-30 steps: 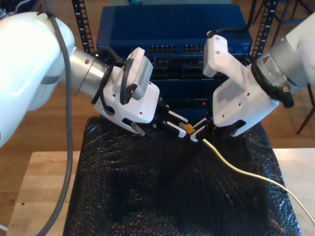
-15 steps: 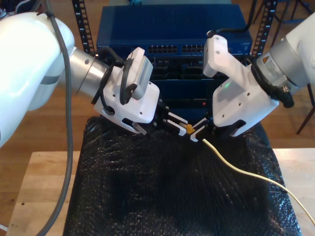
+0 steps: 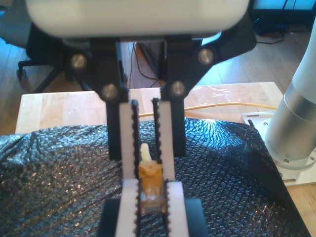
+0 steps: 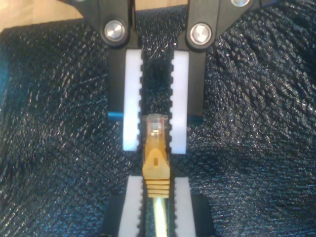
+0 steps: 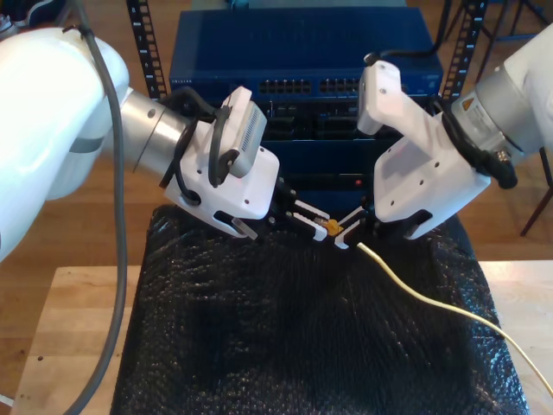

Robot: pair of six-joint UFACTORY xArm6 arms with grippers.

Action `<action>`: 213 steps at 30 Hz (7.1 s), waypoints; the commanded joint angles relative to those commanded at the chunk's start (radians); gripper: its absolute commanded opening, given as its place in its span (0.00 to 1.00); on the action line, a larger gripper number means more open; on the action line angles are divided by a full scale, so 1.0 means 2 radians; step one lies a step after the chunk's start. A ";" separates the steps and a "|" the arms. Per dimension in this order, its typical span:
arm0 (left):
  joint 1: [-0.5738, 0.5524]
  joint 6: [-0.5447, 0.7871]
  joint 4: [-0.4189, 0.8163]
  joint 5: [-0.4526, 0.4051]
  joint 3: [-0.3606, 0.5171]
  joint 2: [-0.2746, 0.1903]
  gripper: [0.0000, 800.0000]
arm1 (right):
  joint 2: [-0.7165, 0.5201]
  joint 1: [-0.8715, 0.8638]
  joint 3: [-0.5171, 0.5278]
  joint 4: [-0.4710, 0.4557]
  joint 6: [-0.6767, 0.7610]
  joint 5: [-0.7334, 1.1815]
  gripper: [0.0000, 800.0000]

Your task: Grab the cable and plug it in

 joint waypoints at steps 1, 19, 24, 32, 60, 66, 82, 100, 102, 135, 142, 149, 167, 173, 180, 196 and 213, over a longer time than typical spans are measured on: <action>0.000 -0.001 0.000 0.002 0.000 0.000 0.00 | -0.002 0.000 -0.001 0.000 0.000 0.001 0.22; 0.003 -0.015 -0.036 0.009 -0.005 0.004 0.00 | -0.073 -0.012 -0.002 -0.003 -0.021 -0.005 0.65; 0.006 -0.025 -0.039 0.009 -0.007 0.007 0.00 | -0.086 -0.029 -0.001 -0.002 -0.038 -0.007 0.67; 0.030 -0.048 -0.061 0.045 -0.028 0.041 0.00 | -0.087 -0.031 -0.002 0.000 -0.089 -0.005 1.00; 0.056 -0.100 -0.116 0.151 -0.059 0.115 0.00 | -0.166 -0.026 0.011 0.007 -0.153 -0.006 0.99; 0.061 -0.110 -0.135 0.174 -0.059 0.126 0.00 | -0.183 -0.025 0.019 0.008 -0.154 -0.008 0.99; 0.062 -0.141 -0.139 0.207 -0.059 0.144 0.00 | -0.211 0.050 0.084 0.006 -0.180 -0.140 0.99; 0.064 -0.176 -0.186 0.260 -0.058 0.167 0.01 | -0.240 0.059 0.106 0.006 -0.203 -0.185 1.00; 0.064 -0.179 -0.196 0.266 -0.059 0.171 0.01 | -0.245 0.060 0.110 0.006 -0.208 -0.186 1.00; 0.070 -0.201 -0.223 0.321 -0.058 0.185 0.01 | -0.263 0.140 0.167 0.005 -0.241 -0.333 0.94; 0.069 -0.200 -0.225 0.333 -0.058 0.189 0.01 | -0.265 0.140 0.167 0.005 -0.241 -0.334 0.87; 0.068 -0.201 -0.225 0.338 -0.058 0.189 0.01 | -0.266 0.140 0.166 0.005 -0.240 -0.334 0.78; 0.068 -0.202 -0.226 0.353 -0.056 0.194 0.02 | -0.266 0.140 0.167 0.006 -0.239 -0.335 0.57; 0.068 -0.216 -0.232 0.358 -0.054 0.194 0.02 | -0.266 0.142 0.168 0.006 -0.239 -0.334 0.55; 0.068 -0.236 -0.232 0.358 -0.053 0.195 0.03 | -0.266 0.147 0.168 0.006 -0.239 -0.334 0.54; 0.068 -0.237 -0.232 0.360 -0.054 0.195 0.03 | -0.266 0.148 0.169 0.007 -0.238 -0.334 0.45; 0.068 -0.237 -0.232 0.361 -0.054 0.195 0.03 | -0.266 0.148 0.171 0.008 -0.237 -0.335 0.31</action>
